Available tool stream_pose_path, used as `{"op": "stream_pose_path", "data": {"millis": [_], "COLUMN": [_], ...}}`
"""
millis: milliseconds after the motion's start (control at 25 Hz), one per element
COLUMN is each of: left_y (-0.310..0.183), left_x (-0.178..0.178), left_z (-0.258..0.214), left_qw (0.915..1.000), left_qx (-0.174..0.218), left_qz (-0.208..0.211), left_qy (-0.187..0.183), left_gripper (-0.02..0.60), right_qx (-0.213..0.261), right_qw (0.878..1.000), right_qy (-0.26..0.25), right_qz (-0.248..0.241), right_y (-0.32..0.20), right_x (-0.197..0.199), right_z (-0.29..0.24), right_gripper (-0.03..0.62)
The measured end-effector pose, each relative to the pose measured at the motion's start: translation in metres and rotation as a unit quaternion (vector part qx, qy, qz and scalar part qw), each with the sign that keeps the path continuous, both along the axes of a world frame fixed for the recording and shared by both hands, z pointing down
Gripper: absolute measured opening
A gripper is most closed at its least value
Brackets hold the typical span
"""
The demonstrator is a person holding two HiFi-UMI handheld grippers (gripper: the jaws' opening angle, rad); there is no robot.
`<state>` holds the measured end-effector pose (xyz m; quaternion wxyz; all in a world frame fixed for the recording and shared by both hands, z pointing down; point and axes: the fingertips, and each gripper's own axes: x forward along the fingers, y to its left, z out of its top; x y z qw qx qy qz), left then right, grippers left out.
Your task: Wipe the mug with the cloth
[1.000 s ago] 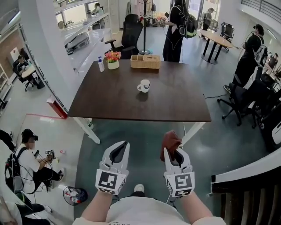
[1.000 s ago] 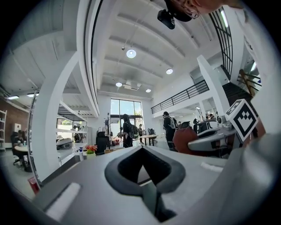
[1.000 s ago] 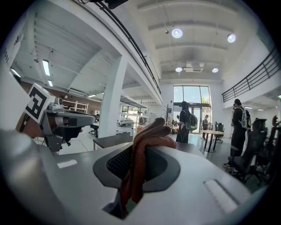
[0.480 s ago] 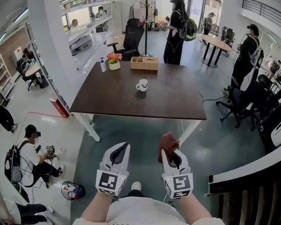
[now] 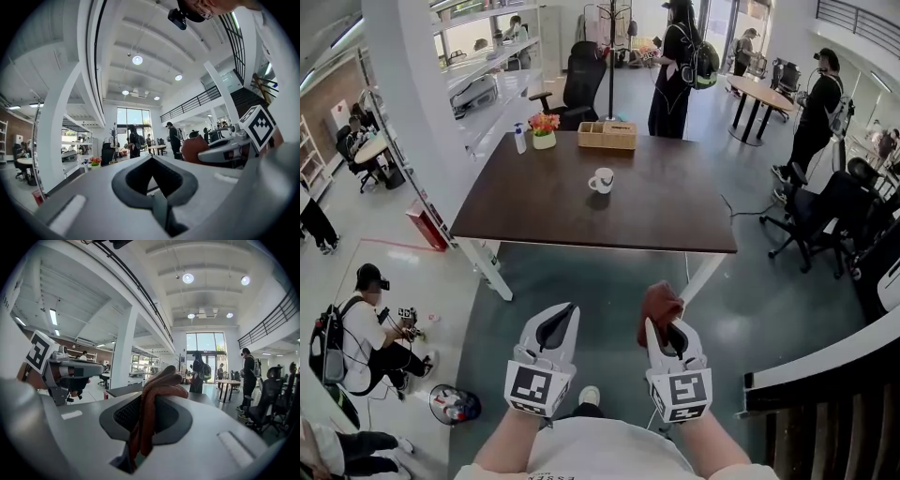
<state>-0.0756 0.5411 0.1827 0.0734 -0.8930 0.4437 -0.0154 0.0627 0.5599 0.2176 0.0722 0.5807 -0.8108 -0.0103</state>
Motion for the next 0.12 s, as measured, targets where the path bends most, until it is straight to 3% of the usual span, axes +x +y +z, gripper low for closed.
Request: {"op": "stream_pose_path", "data": {"millis": [120], "left_y": [0.0054], "left_x": [0.001], "left_z": [0.0023], "left_qw": [1.0], "left_qx": [-0.001], "left_qz": [-0.001], "left_qy": [-0.002], "left_gripper": [0.0], "right_qx": [-0.001], "right_qw": [1.0], "right_qy": [-0.002], "right_qz": [-0.004], "right_y": [0.0052], "right_x": [-0.0001], "right_z": [0.0023], "right_gripper": [0.078]}}
